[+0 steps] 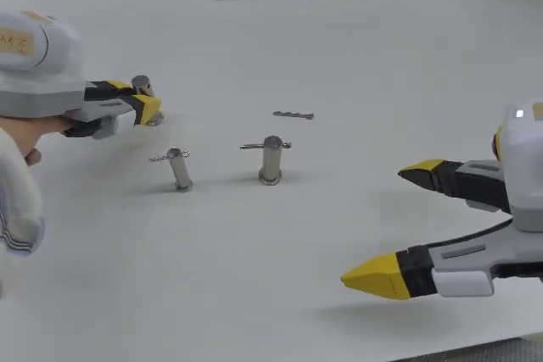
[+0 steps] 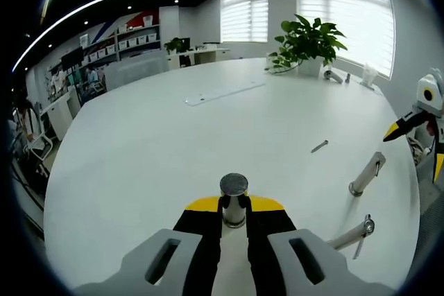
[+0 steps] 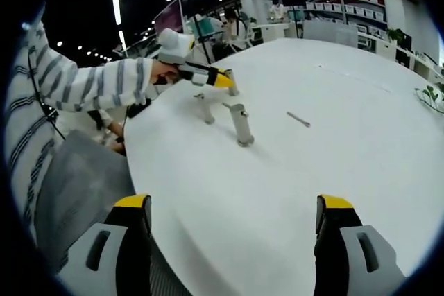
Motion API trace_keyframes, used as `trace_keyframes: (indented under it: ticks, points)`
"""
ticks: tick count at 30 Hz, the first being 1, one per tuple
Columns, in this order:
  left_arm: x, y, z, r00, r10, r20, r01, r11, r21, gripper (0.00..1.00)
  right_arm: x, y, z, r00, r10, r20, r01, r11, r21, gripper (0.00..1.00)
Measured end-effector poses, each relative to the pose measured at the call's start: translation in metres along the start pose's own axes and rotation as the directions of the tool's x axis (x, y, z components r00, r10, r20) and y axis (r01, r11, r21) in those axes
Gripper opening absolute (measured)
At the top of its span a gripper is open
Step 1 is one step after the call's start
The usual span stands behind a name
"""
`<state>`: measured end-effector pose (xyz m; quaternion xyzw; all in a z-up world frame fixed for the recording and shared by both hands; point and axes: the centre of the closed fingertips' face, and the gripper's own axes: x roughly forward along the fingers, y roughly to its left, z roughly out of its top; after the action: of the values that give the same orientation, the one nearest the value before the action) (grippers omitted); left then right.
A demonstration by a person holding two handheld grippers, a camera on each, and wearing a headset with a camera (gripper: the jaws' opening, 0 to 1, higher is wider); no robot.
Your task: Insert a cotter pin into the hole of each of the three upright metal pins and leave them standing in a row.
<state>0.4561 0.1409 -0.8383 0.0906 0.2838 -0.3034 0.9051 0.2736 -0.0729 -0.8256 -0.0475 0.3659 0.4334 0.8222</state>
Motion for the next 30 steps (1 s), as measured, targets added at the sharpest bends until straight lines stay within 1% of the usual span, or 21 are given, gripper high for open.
trace_keyframes:
  ticks: [2, 3, 4, 5, 6, 8, 9, 12, 14, 16, 18, 20, 22, 26, 28, 29, 30]
  points:
    - [-0.003, -0.001, -0.001, 0.9997, 0.005, -0.024, -0.004, 1.0, 0.019, 0.11, -0.001, 0.0, 0.001, 1.0, -0.003, 0.008, 0.003, 1.0, 0.008, 1.0]
    - [-0.004, -0.001, -0.002, 0.9995, 0.008, -0.03, -0.007, 1.0, 0.015, 0.11, -0.001, 0.0, 0.002, 0.9999, -0.004, 0.012, 0.004, 1.0, 0.009, 1.0]
    - [-0.006, 0.0, -0.003, 0.9991, 0.013, -0.041, -0.013, 1.0, 0.0, 0.1, -0.002, -0.001, 0.002, 0.9999, -0.005, 0.013, 0.005, 1.0, 0.009, 1.0]
    - [-0.008, 0.001, -0.005, 0.9985, 0.022, -0.051, -0.024, 0.999, -0.027, 0.1, -0.002, -0.001, 0.002, 0.9999, -0.005, 0.013, 0.005, 1.0, 0.008, 1.0]
    - [-0.011, 0.003, -0.006, 0.9979, 0.038, -0.052, -0.043, 0.995, -0.085, 0.1, -0.002, -0.001, 0.002, 0.9999, -0.004, 0.012, 0.004, 1.0, 0.005, 1.0]
    - [-0.016, 0.005, -0.004, 0.9983, 0.038, -0.045, -0.041, 0.996, -0.079, 0.1, -0.002, -0.001, 0.003, 0.9999, -0.002, 0.012, 0.002, 1.0, 0.004, 1.0]
    - [-0.02, 0.005, -0.002, 0.9981, 0.047, -0.04, -0.049, 0.996, -0.073, 0.1, -0.002, -0.001, 0.003, 0.9999, -0.001, 0.014, 0.001, 1.0, 0.004, 1.0]
    - [-0.031, 0.009, 0.003, 0.9965, 0.072, -0.043, -0.074, 0.996, -0.046, 0.1, -0.002, 0.0, 0.005, 0.9997, 0.004, 0.024, -0.004, 1.0, 0.002, 1.0]
    - [-0.038, 0.009, 0.006, 0.9956, 0.082, -0.046, -0.084, 0.995, -0.054, 0.1, -0.001, 0.001, 0.006, 0.9997, 0.01, 0.022, -0.009, 1.0, -0.005, 1.0]
    - [-0.05, 0.008, 0.01, 0.9943, 0.096, -0.045, -0.099, 0.993, -0.059, 0.1, 0.0, 0.002, 0.007, 0.9995, 0.015, 0.027, -0.014, 1.0, -0.011, 1.0]
    - [-0.058, 0.008, 0.011, 0.9925, 0.112, -0.049, -0.116, 0.99, -0.078, 0.11, 0.001, 0.004, 0.009, 0.9993, 0.021, 0.031, -0.02, 1.0, -0.015, 1.0]
    - [-0.067, 0.006, 0.012, 0.9905, 0.129, -0.047, -0.133, 0.986, -0.101, 0.11, 0.002, 0.006, 0.01, 0.9991, 0.03, 0.03, -0.029, 0.999, -0.024, 1.0]
    - [-0.075, 0.002, 0.013, 0.9897, 0.137, -0.042, -0.14, 0.985, -0.101, 0.11, 0.003, 0.007, 0.01, 0.9989, 0.038, 0.027, -0.037, 0.999, -0.032, 1.0]
    - [-0.088, -0.007, 0.011, 0.9869, 0.152, -0.054, -0.157, 0.981, -0.112, 0.11, 0.004, 0.01, 0.011, 0.9983, 0.05, 0.029, -0.049, 0.998, -0.044, 1.0]
    - [-0.094, -0.012, 0.01, 0.9829, 0.173, -0.064, -0.179, 0.977, -0.116, 0.11, 0.004, 0.011, 0.011, 0.998, 0.055, 0.031, -0.053, 0.997, -0.046, 1.0]
    - [-0.098, -0.014, 0.009, 0.9796, 0.188, -0.07, -0.196, 0.972, -0.131, 0.11, 0.004, 0.012, 0.011, 0.9979, 0.056, 0.031, -0.055, 0.997, -0.049, 1.0]
    - [-0.1, -0.017, 0.009, 0.9791, 0.192, -0.068, -0.199, 0.971, -0.135, 0.11, 0.004, 0.012, 0.011, 0.9979, 0.056, 0.031, -0.055, 0.997, -0.05, 1.0]
